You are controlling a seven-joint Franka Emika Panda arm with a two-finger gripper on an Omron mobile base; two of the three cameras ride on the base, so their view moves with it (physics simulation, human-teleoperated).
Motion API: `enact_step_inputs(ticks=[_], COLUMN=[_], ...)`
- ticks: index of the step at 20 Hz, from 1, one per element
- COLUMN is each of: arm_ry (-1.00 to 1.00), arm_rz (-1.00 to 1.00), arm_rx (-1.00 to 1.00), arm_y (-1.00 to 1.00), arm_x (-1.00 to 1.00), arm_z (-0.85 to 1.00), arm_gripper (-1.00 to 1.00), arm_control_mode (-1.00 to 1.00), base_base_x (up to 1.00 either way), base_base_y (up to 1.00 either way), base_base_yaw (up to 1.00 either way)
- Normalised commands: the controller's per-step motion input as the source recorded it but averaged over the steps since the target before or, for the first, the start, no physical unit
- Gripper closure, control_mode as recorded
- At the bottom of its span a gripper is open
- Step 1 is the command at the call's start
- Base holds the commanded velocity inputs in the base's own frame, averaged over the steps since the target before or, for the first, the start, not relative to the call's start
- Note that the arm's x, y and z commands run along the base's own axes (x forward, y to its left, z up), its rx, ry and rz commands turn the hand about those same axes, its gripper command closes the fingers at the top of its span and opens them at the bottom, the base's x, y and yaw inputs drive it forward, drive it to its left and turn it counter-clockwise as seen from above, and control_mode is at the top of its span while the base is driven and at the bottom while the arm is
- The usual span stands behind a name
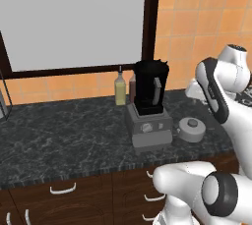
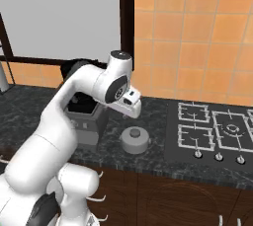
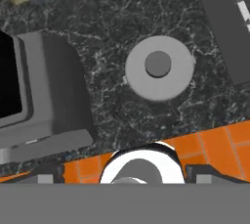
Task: Close the lid blender by securely placing the lid on top.
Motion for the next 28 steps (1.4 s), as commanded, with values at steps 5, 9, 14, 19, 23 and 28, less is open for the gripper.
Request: enact_step_inputs(ticks=[5, 9, 14, 19, 23, 28], arm_ry=[0.31, 0.16, -0.01, -0.01, 0.0, 0.01], arm_rz=[-0.04, 0.01, 0.02, 0.0, 0.0, 0.0], arm_rx=[0.01, -0.03, 0.0, 0.0, 0.0, -0.02], arm_y=[-0.45, 0.0, -0.01, -0.08, -0.01, -0.01], arm_x=[0.12, 0.28, 0.06, 0.17, 0.27, 0.4], arm_z=[-0.63, -0.43, -0.12, -0.27, -0.3, -0.4], arm_gripper=[-1.0, -1.0, -1.0, -1.0, -1.0, -1.0], arm_control_mode=[-1.0, -1.0, -1.0, -1.0, -1.0, -1.0], base_base_x=[0.0, 0.0, 0.0, 0.0, 0.0, 0.0], base_base_y=[0.0, 0.0, 0.0, 0.0, 0.0, 0.0], base_base_yaw=[0.0, 0.0, 0.0, 0.0, 0.0, 0.0])
